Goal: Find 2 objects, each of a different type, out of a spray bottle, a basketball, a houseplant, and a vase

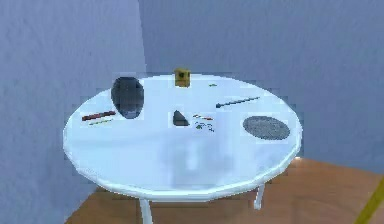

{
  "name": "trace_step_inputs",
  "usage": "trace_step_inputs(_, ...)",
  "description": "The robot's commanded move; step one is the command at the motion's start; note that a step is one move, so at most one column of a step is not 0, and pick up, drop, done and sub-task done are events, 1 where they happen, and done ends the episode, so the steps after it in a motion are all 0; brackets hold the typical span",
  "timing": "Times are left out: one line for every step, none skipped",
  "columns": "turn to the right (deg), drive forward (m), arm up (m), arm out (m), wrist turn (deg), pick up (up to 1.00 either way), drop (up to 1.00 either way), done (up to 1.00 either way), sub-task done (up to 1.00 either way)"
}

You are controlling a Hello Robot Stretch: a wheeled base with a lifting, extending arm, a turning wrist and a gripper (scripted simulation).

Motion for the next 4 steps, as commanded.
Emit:
trace_step_inputs(45.0, 0.00, 0.00, 0.00, 0.0, 0.00, 0.00, 0.00, 0.00)
trace_step_inputs(45.0, 0.00, 0.00, 0.00, 0.0, 0.00, 0.00, 0.00, 0.00)
trace_step_inputs(12.0, 0.00, 0.00, 0.00, 0.0, 0.00, 0.00, 0.00, 0.00)
trace_step_inputs(0.0, 0.10, 0.00, 0.00, 0.0, 0.00, 0.00, 0.00, 0.00)
